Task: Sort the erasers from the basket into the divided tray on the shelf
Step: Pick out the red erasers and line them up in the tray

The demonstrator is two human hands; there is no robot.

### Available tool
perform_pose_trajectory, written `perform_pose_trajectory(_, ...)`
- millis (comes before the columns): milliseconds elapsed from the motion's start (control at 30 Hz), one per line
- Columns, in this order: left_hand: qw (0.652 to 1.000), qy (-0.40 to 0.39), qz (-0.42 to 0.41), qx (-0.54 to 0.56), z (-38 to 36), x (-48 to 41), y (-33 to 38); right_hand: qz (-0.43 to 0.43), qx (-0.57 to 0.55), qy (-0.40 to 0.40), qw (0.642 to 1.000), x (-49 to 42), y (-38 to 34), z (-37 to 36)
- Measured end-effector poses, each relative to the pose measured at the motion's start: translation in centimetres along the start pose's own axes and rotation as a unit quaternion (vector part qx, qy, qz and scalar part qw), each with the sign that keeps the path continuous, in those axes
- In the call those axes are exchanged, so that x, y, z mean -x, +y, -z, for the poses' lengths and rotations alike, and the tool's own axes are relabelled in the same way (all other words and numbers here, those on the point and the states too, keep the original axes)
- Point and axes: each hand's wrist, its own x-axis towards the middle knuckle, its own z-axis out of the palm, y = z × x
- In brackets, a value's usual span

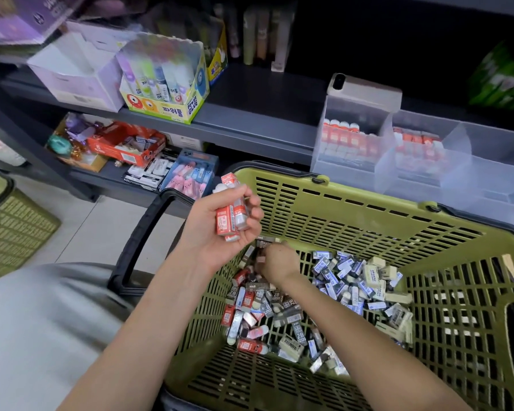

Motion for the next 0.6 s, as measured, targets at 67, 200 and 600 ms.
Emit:
perform_pose_trajectory(67, 0.997, 0.049, -0.025, -0.049, -0.1, -0.2, -0.2, -0.044, -0.152, 0.001, 0.987, 1.0, 1.0, 1.0)
perform_pose_trajectory(200, 0.936, 0.121, -0.094, -0.316, -0.3, -0.7, -1.4, -0.049, -0.513, -0.017, 0.857, 4.1, 3.0, 5.5)
perform_pose_trajectory(600, 0.910, -0.024, -0.092, -0.403, -6.0, -2.3, -5.2, 0.056, -0.674, 0.080, 0.732, 11.0, 6.4, 17.6)
